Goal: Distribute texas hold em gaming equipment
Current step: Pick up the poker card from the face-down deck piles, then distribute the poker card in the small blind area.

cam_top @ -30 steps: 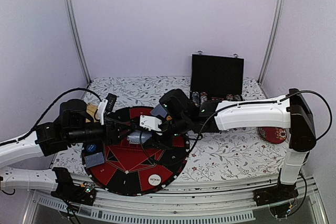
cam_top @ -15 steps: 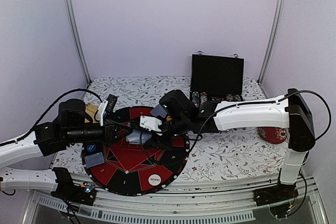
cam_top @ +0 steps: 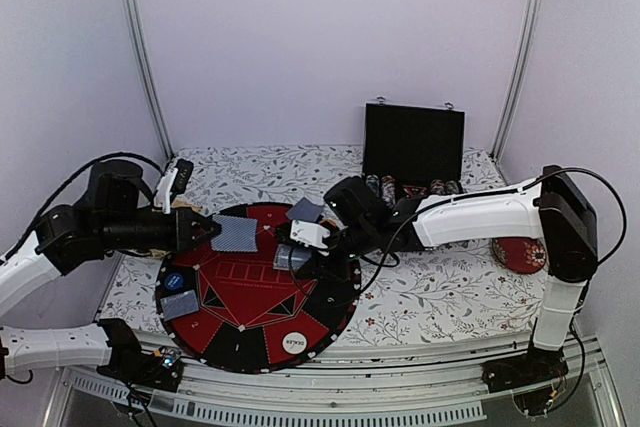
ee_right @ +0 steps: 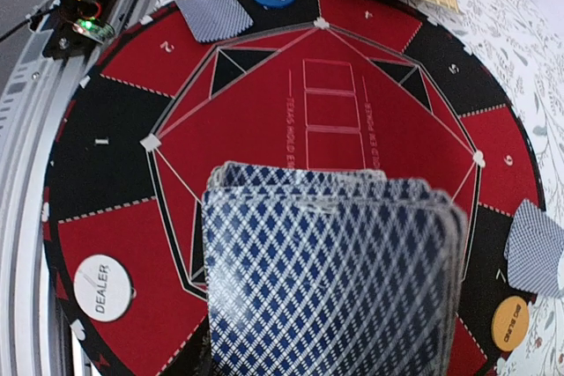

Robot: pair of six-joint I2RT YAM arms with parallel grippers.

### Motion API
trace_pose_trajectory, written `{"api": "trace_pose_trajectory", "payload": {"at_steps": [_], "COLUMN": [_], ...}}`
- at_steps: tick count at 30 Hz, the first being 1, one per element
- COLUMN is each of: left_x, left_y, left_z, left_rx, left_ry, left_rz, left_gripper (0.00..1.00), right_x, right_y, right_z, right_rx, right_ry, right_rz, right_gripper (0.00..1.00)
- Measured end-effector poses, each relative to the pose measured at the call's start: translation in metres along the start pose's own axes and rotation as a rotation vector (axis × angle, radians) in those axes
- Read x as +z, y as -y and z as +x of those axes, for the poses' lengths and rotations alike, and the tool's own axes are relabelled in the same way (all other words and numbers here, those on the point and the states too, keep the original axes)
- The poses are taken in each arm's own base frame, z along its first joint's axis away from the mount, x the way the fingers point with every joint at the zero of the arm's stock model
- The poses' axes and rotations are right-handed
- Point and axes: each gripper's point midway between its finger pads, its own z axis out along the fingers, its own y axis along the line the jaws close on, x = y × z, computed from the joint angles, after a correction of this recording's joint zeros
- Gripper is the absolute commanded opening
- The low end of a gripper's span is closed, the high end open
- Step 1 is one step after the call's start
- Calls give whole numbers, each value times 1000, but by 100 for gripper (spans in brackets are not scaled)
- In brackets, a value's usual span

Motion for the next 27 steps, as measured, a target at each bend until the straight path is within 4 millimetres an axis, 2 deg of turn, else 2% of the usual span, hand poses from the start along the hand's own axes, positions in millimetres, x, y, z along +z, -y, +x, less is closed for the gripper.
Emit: {"api": "trace_pose_trajectory", "payload": {"at_steps": [2,5,8,10,15,21,27], "left_x": [-2,0,0,-8,-25,-34,-37], "left_y": [-21,-58,-89,-105,-126,-153,-163], "left_z": [6,38,75,88,95,122,120], "left_rx": [-70,-172,-248,-291,-383,-473,-514], "left_ry": [-55,-204,-365,-418,-404,-460,-431], "left_rz": [-93,-257,-406,-482,-556,-642,-659], "left_gripper": [0,0,0,0,0,0,0], "right_x": [0,-2,-6,-8,-13,-15,-15], "right_y": [3,5,4,3,2,-2,-3], "right_z": [13,28,32,31,25,28,30], "right_rx": [12,24,19,9,-17,-45,-50], "right_ry": [-18,-34,-24,-11,23,36,42], "right_rz": [12,28,36,41,48,43,36], "right_gripper": [35,35,35,36,36,36,36]}}
